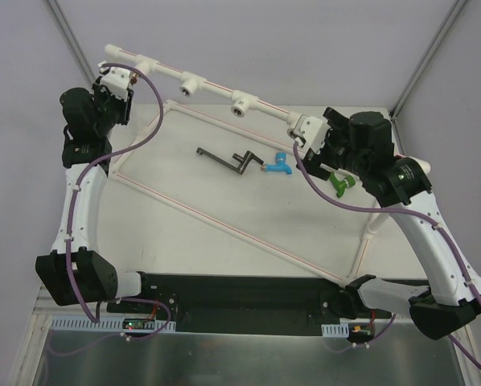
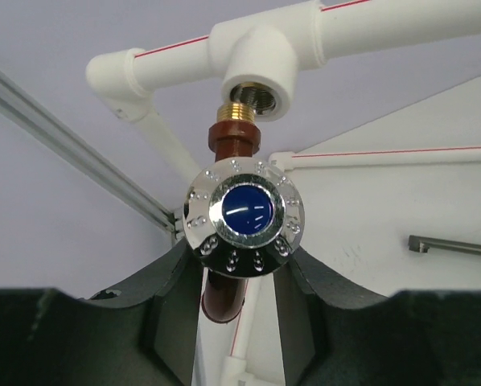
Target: Install the water faucets
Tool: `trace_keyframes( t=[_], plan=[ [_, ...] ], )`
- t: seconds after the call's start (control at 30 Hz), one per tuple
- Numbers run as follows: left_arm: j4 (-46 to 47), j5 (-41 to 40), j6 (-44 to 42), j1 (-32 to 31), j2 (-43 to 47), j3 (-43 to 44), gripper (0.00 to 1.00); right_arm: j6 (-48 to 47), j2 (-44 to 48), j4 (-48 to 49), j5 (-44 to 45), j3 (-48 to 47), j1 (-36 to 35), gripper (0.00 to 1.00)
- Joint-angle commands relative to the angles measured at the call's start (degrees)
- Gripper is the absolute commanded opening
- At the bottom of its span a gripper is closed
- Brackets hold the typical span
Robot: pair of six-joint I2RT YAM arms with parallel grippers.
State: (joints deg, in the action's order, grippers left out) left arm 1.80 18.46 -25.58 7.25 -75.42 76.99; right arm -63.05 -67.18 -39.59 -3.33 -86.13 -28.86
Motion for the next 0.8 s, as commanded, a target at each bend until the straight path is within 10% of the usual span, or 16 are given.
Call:
trace_keyframes(
  t=[0.0, 0.77],
  plan=[
    [4.53, 2.37, 8.79, 1.80, 3.17, 2.81, 0.00, 2.31, 0.73, -4.88, -4.91, -3.25, -0.14, 0.99],
    [2.24, 13.42, 29.24, 4.44, 17.32, -8.78, 0.00, 0.03, -24.32, -17.97, -10.21, -35.61, -1.99, 0.98]
  ],
)
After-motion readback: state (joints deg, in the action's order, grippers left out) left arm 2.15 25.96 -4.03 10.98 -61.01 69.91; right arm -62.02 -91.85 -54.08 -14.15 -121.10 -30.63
